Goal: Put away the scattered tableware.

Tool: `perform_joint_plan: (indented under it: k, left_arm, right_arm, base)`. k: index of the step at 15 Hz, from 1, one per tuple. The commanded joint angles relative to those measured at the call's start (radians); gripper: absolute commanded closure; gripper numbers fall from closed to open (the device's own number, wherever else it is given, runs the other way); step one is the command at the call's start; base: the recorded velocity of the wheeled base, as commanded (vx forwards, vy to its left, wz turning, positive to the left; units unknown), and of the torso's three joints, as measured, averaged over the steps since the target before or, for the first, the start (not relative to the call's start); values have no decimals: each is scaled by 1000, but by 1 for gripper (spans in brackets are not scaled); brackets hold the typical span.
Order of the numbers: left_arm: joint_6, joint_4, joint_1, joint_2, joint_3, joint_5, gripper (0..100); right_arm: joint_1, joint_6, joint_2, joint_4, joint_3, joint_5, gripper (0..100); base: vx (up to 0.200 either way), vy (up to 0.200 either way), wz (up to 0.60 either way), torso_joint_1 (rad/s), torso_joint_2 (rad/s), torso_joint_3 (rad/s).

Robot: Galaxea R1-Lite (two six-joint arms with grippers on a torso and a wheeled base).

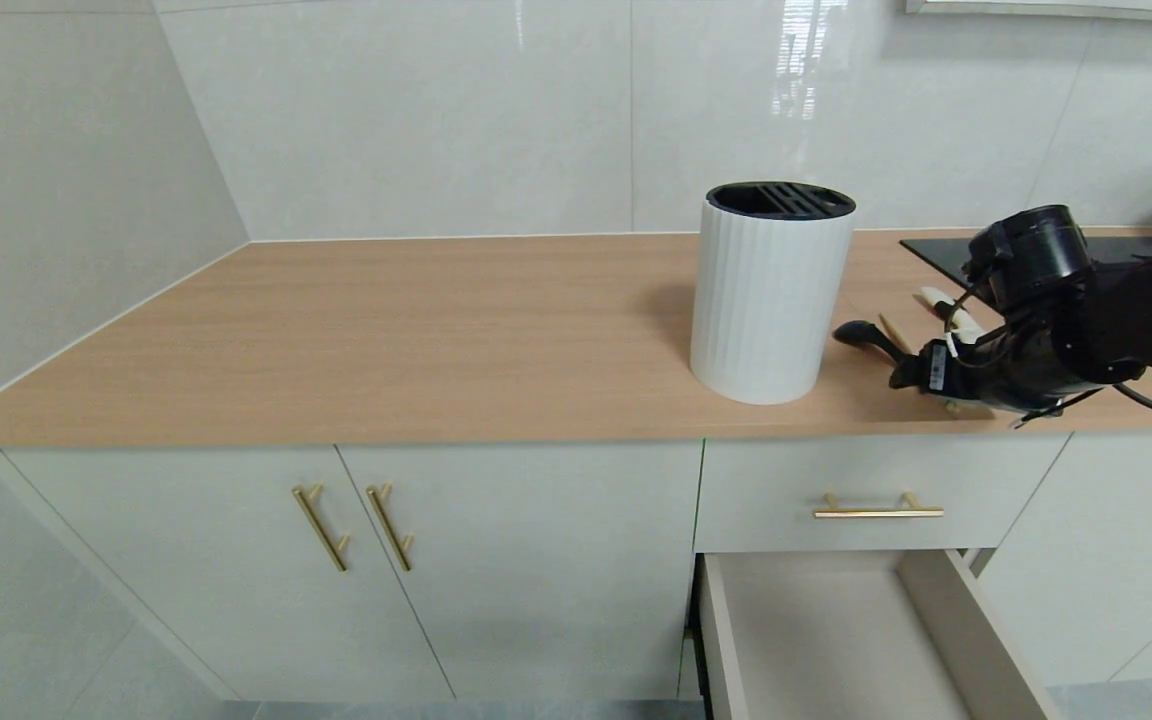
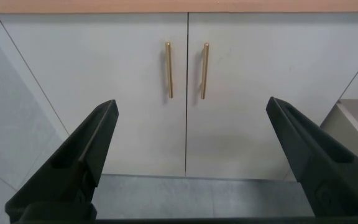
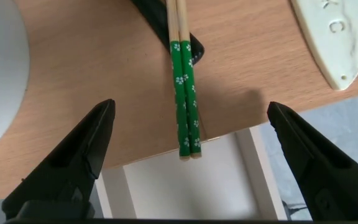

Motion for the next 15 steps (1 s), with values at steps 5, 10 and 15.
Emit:
perform_joint_plan:
  k: [5,10,15]
  left_arm:
    - [0,0,0,1,0,1,0]
    - [0,0,0,1,0,-1,0]
    - [0,0,0,0,0,-1,0]
  right_arm:
    - [1,0,9,-3,0,0,100]
    - [1,0,-5,-1,2,2,100]
    - [2,-5,-163,4,58,9,100]
  base:
    - [0,0,0,0,0,0]
    - [0,0,0,0,0,0]
    - [0,0,0,0,0,0]
